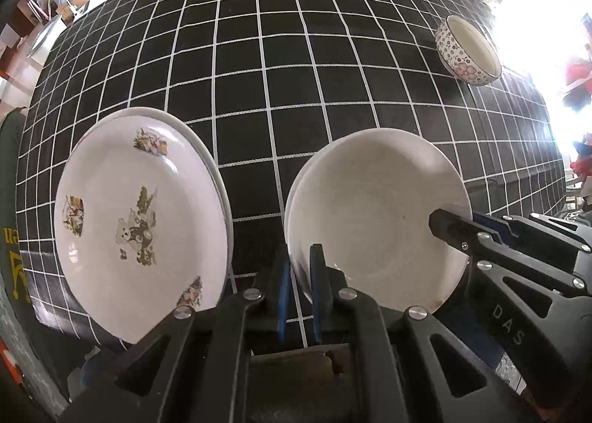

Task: Organize plates and bowls
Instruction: 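Lower the cream bowl into the white bowl and open the left gripper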

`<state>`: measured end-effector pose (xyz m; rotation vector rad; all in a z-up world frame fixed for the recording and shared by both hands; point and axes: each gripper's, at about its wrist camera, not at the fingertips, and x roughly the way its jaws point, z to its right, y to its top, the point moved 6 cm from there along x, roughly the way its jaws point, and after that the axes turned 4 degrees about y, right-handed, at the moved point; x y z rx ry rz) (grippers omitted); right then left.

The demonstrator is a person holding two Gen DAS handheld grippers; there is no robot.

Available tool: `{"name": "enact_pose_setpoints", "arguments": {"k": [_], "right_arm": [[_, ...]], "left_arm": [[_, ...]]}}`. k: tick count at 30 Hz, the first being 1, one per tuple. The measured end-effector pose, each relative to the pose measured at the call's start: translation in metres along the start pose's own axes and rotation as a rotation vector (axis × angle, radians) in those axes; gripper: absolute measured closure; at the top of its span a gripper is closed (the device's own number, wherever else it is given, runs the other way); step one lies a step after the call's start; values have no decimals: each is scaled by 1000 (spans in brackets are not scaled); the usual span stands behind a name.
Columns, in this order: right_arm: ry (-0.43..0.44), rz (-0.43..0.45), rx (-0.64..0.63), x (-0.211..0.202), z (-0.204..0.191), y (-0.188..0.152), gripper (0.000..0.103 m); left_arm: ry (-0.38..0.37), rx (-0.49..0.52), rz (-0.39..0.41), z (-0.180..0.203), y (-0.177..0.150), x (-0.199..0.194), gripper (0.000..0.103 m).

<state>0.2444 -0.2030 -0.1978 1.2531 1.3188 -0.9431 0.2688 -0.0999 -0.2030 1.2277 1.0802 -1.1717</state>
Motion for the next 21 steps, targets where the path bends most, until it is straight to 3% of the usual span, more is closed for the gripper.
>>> {"name": "enact_pose_setpoints", "arguments": {"k": [11, 15, 21], "right_arm": [[15, -15, 12, 6, -2, 0, 90], [-29, 27, -40, -6, -6, 1, 90], [13, 68, -31, -27, -4, 2, 89]], "left_arm": [[-11, -12, -5, -1, 2, 4, 95], [-42, -12, 0, -1, 1, -1, 92], [-30, 1, 39, 6, -1, -19, 86]]}}
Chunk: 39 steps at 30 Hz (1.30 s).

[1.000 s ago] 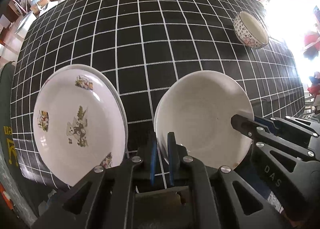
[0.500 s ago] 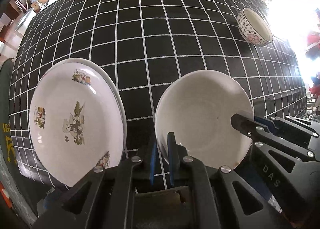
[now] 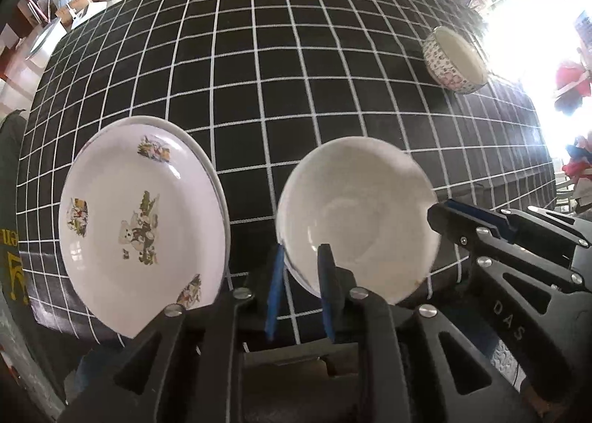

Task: Organize plates and bowls
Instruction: 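Lower the cream bowl into the white bowl and open the left gripper, then move the left gripper to the pink-floral bowl and grasp its rim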

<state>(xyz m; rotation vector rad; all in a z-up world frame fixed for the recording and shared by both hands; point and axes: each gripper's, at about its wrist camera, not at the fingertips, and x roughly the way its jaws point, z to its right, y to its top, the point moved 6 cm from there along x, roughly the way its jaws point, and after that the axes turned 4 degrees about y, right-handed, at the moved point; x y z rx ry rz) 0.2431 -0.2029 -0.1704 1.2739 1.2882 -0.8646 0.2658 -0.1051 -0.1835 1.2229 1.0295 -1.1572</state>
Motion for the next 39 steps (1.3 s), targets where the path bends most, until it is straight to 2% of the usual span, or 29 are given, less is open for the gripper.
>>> {"name": "enact_pose_setpoints", "arguments": {"k": [3, 10, 14, 18, 28, 39], "right_arm": [[27, 13, 16, -12, 8, 0, 89], [32, 50, 59, -43, 46, 2, 86], [36, 80, 86, -66, 70, 9, 75], [37, 124, 115, -86, 93, 20, 68], [28, 130, 142, -98, 146, 56, 68], [9, 86, 185, -77, 202, 85, 68]], "left_arm": [[-5, 11, 12, 7, 1, -10, 85], [-30, 39, 70, 34, 17, -42, 84], [-50, 55, 100, 54, 33, -58, 83], [-58, 74, 128, 76, 53, -70, 78], [-66, 123, 131, 127, 108, -71, 78], [-4, 168, 99, 165, 157, -39, 78]]}}
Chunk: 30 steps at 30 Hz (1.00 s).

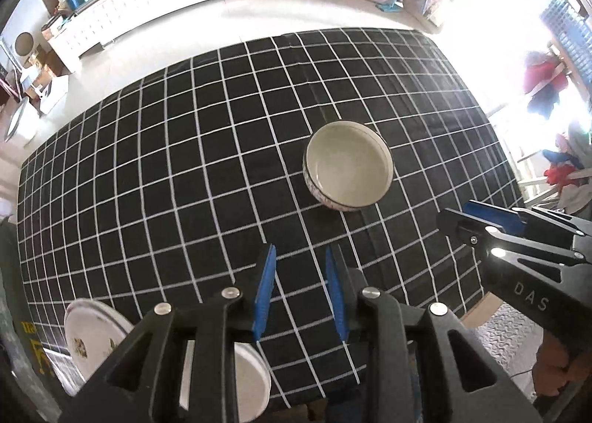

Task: Organize plates and bowls
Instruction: 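Move the left gripper to the pink-floral bowl and grasp its rim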

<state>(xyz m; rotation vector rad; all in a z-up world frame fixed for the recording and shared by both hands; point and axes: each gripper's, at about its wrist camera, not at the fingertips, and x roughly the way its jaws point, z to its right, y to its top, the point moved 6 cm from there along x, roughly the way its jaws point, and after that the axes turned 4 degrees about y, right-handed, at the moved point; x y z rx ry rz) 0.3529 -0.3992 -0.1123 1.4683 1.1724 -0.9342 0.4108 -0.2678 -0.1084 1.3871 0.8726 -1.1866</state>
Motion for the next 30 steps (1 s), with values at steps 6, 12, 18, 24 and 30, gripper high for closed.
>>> {"name": "enact_pose_setpoints", "arguments": {"k": [6, 12, 18, 24, 30], "right_arm": [[20, -24, 28, 22, 21, 16, 68], [21, 7, 2, 37, 30, 41, 68], [-7, -21, -18, 62, 36, 52, 68], [-4, -39, -20, 85, 43, 55, 71], [14, -27, -44, 89, 37, 51, 90]], "left_arm": [[-33, -26, -38, 13, 23, 32, 78], [-3, -48, -46, 22, 43, 59, 78], [3, -34, -57, 28, 59, 84, 78], [5, -54, -86, 24, 68, 108, 78], [9, -38, -104, 21, 66, 120, 86]]}}
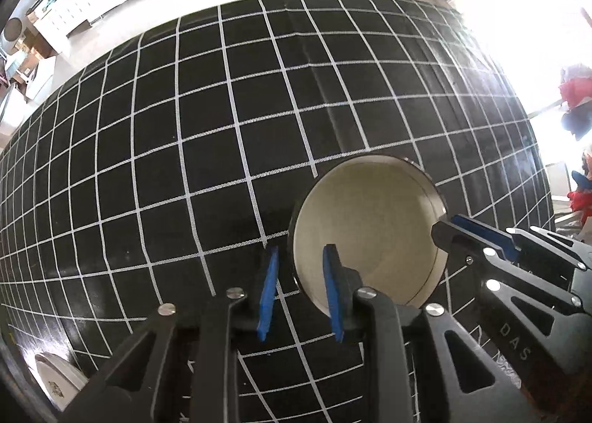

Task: Organize plates and bowls
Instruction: 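Move the left gripper to the pink-floral bowl and grasp its rim, then lift the pink-floral bowl and carry it over the nested bowls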

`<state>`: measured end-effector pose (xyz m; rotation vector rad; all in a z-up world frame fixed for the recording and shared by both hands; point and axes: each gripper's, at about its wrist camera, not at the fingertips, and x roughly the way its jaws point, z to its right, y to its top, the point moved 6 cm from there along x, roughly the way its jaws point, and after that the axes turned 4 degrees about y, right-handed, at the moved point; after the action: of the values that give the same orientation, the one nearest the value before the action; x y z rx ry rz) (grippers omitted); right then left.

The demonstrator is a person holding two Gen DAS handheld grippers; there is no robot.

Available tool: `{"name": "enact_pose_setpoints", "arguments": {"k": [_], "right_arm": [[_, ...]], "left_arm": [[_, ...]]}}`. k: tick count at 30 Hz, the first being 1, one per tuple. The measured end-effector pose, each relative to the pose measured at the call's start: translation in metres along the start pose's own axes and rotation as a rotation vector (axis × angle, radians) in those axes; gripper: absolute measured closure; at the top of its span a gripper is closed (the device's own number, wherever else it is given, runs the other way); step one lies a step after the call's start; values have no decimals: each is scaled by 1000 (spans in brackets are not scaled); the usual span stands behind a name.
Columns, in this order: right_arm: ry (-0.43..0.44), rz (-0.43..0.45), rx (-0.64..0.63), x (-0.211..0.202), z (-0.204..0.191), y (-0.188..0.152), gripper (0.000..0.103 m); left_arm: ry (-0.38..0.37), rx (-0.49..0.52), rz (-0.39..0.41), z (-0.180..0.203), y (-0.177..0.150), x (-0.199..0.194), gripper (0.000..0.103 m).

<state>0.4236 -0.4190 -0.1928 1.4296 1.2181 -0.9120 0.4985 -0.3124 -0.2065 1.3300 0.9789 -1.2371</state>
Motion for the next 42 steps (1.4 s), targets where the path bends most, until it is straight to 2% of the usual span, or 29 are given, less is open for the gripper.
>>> {"name": "enact_pose_setpoints", "arguments": {"k": [3, 14, 27, 42], "right_arm": [[-9, -2, 3, 0, -6, -6, 92], [7, 15, -8, 1, -27, -28, 92], [43, -21, -80, 12, -82, -45, 92], [46, -77, -130, 26, -144, -69, 90]], "left_arm": [[8, 10, -11, 0, -3, 6, 91], [42, 28, -51, -8, -24, 27, 91], [87, 2, -72, -70, -73, 23, 91], [74, -61, -77, -155, -123, 27, 91]]}}
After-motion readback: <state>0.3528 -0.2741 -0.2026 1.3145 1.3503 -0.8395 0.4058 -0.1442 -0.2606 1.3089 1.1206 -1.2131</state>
